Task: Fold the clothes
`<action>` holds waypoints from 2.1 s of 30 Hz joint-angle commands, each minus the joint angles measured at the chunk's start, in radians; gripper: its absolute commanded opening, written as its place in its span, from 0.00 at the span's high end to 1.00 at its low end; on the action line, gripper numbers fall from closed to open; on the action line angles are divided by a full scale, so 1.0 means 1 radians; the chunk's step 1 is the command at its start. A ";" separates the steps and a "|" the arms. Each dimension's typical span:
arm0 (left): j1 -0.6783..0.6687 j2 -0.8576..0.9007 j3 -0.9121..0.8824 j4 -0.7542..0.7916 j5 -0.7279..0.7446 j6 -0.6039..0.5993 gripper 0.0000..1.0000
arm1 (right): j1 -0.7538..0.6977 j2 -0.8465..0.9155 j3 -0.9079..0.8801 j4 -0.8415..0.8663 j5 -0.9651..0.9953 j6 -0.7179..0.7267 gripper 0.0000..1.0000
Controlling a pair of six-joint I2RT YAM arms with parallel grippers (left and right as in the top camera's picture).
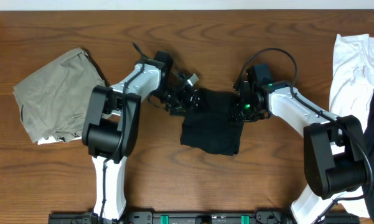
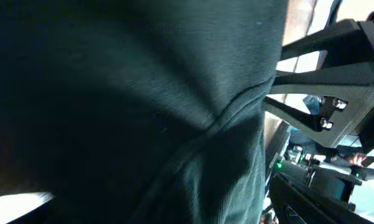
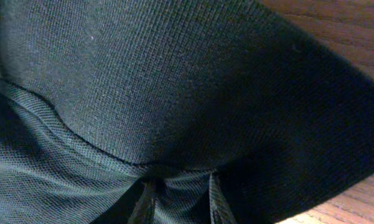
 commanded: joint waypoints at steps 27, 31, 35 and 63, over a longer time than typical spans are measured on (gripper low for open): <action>0.020 -0.137 0.045 -0.045 -0.467 -0.058 0.94 | -0.077 -0.159 0.118 -0.251 0.156 -0.005 0.62; 0.060 -0.238 0.089 -0.124 -0.610 -0.057 0.94 | -0.119 -0.307 0.164 -0.306 0.164 -0.021 0.53; 0.109 -0.326 0.104 -0.145 -0.743 -0.056 0.94 | -0.140 -0.424 0.165 -0.330 0.168 -0.035 0.50; 0.483 -0.451 0.226 -0.124 -1.058 -0.126 0.94 | -0.147 -0.502 0.163 -0.455 0.214 -0.055 0.48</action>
